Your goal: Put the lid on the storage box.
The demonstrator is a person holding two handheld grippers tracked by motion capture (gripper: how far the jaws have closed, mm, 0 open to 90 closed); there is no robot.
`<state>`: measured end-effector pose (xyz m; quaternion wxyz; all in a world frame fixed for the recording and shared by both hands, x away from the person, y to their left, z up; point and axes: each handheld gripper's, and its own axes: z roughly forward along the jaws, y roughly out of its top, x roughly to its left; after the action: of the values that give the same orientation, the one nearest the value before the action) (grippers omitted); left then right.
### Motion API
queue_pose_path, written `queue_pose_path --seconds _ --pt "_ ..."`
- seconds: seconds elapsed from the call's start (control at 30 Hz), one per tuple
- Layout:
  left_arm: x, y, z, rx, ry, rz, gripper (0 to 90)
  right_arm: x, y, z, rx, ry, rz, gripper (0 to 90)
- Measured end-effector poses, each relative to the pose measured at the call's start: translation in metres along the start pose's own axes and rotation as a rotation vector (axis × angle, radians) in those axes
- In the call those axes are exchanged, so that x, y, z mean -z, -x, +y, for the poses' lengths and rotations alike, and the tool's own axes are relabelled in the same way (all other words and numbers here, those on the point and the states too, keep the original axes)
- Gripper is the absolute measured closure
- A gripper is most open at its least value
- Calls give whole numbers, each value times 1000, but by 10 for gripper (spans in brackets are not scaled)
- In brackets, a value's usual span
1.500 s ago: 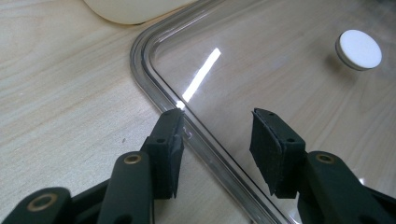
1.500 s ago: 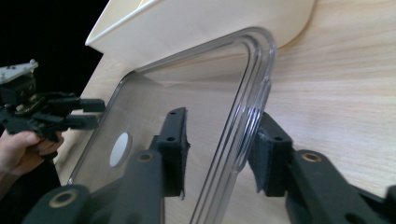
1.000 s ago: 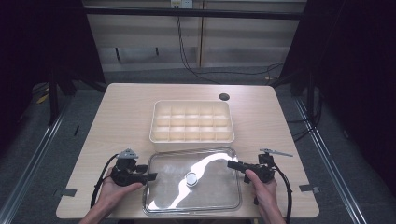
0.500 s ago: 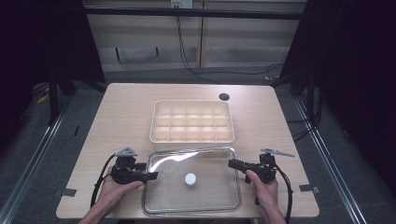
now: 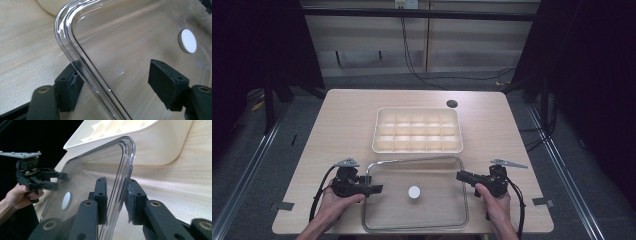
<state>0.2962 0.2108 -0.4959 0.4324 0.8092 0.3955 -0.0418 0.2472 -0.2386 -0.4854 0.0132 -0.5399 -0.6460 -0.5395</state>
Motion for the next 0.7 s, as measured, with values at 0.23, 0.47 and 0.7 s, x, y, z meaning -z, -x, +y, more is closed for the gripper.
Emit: queue_pose_path --seconds 0.23,0.47,0.7 --pt "10 2 1 -6 52 -38 428 0 0 0 12 -20 -29 719" --pt "18 2 1 -16 70 -43 493 1 -1 0 13 -14 -32 715" --pt "23 4 4 -27 76 -36 525 2 -3 1 13 -6 -34 713"
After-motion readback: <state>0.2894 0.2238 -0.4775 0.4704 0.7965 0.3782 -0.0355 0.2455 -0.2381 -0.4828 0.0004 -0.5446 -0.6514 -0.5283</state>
